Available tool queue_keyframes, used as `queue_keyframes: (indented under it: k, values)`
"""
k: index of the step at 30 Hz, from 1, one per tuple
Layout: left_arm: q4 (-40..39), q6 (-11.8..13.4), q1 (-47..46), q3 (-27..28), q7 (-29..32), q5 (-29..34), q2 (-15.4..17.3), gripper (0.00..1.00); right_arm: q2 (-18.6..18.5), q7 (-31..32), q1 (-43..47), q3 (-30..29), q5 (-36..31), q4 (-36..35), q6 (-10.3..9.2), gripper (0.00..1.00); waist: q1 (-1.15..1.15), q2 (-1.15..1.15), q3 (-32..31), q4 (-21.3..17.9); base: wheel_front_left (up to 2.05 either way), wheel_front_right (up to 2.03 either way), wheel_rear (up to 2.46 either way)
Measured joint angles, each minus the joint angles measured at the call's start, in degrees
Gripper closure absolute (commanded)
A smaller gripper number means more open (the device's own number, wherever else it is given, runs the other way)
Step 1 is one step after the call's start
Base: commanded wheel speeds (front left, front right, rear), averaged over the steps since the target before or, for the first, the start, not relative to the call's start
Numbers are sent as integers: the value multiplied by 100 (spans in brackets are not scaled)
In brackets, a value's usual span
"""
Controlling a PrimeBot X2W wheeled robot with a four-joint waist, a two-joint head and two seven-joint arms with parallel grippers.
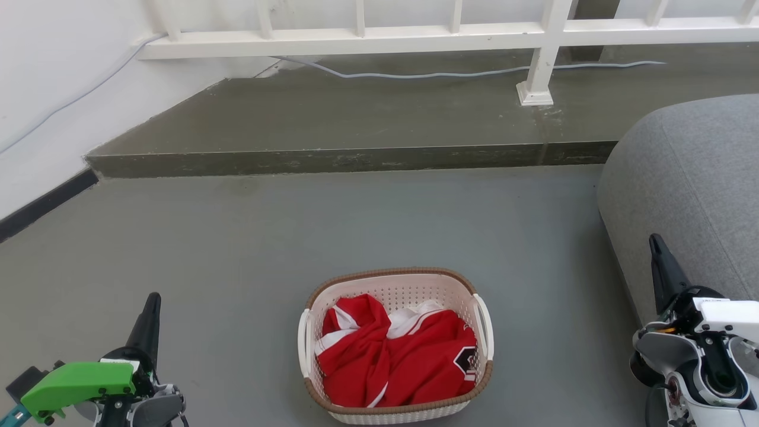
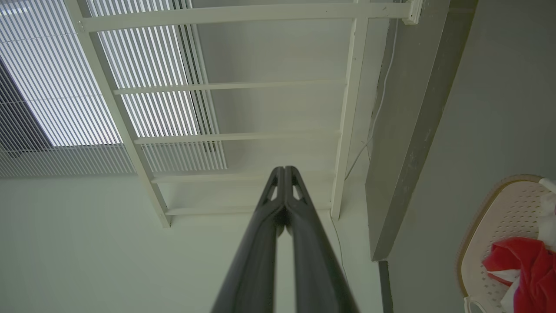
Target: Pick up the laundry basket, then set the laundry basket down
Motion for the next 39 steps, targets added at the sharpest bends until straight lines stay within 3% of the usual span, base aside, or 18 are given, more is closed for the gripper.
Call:
queue_keyframes:
  k: [39]
  values:
    - [18, -1, -51, 10, 2, 0, -3, 100, 3, 1, -3, -12, 0, 0, 0, 100, 0, 0, 0, 0, 0, 0, 0]
